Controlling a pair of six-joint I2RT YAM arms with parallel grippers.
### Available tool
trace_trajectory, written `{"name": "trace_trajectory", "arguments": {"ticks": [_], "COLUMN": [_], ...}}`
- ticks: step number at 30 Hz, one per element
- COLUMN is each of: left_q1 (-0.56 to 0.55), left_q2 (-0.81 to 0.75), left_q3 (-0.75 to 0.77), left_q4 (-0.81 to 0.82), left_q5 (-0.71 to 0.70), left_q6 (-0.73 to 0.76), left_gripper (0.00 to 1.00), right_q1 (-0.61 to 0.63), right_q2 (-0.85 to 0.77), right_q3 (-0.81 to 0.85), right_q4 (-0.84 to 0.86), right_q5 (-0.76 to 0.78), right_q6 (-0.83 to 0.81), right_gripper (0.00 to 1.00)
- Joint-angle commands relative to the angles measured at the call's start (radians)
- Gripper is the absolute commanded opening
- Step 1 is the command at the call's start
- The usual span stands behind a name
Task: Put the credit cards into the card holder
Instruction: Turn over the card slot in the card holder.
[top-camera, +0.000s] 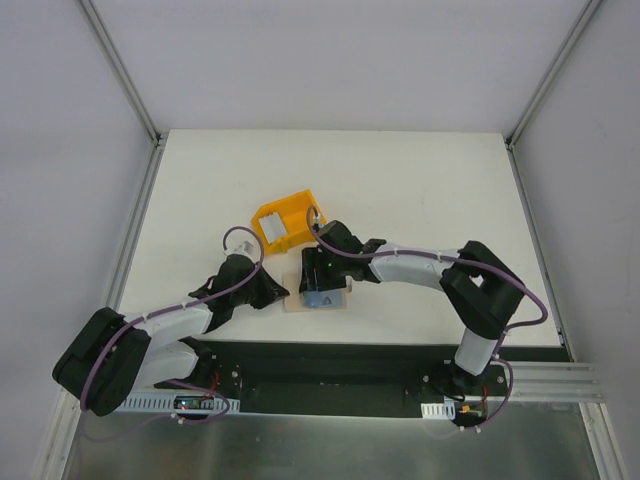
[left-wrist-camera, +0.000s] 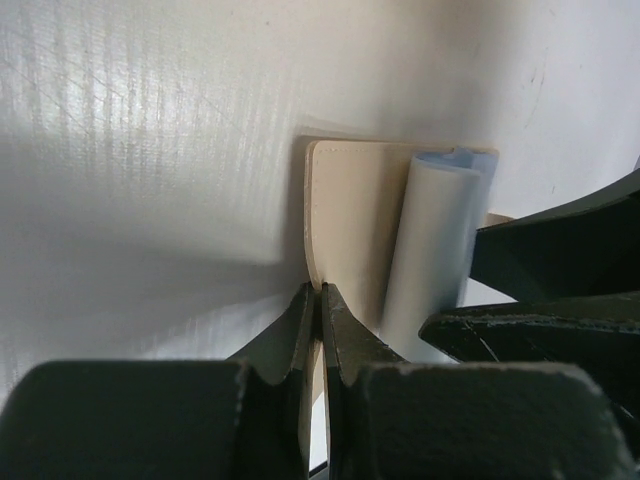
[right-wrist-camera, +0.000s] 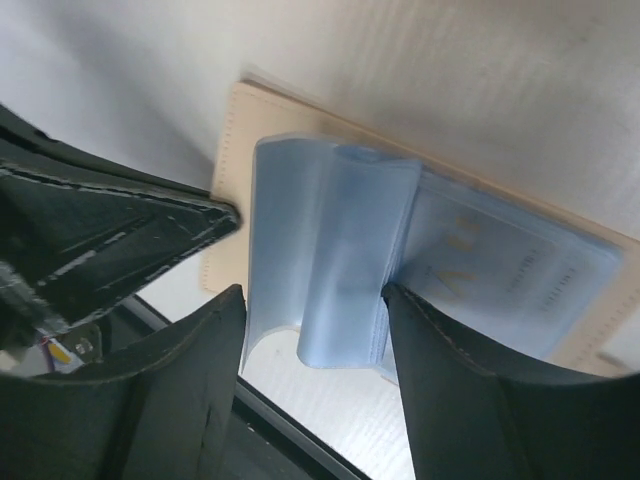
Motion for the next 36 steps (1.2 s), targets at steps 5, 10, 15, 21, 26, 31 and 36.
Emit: {"name": "trace_trajectory", "arguments": {"ticks": [5, 10, 15, 21, 26, 31, 36], "left_q1": [0.007, 0.007, 0.007, 0.009, 0.009, 0.009, 0.009], "left_q2": [0.074, 0.127, 0.147, 0.111, 0.058, 0.028, 0.015], "left_q3": [-0.045, -0.078, -0.076, -0.078, -0.062, -0.035, -0.025], "left_q4": [0.099, 0.168, 0.178, 0.15, 0.1, 0.056, 0.046], "left_q5": [-0.005, 0.005, 0.008, -0.002, -0.013, -0.012, 0.001], "left_q6": [-0.056, -0.095, -0.103, -0.092, -0.051, -0.006, 0.008], "left_gripper": [0.0, 0.0, 0.0, 0.0, 0.0, 0.0, 0.04], "right_q1": [0.004, 0.004, 0.004, -0.03, -0.062, -0.074, -0.074], "right_q2": [0.042, 0.01, -0.022, -0.145, -0.174, -0.122, -0.065], "right_q3": [0.046, 0.03, 0.027, -0.066, -0.088, -0.097, -0.082], "right_q4": [0.165, 0.312, 0.371, 0.307, 0.153, 0.107, 0.038], "right_q5": [-0.198, -0.334, -0.393, -0.217, -0.054, -0.057, -0.038], "right_q6": [0.017, 0.04, 0.057, 0.017, 0.002, 0.025, 0.028], "right_gripper": [0.62, 0.64, 0.65, 0.66, 0.62, 0.46, 0.34]}}
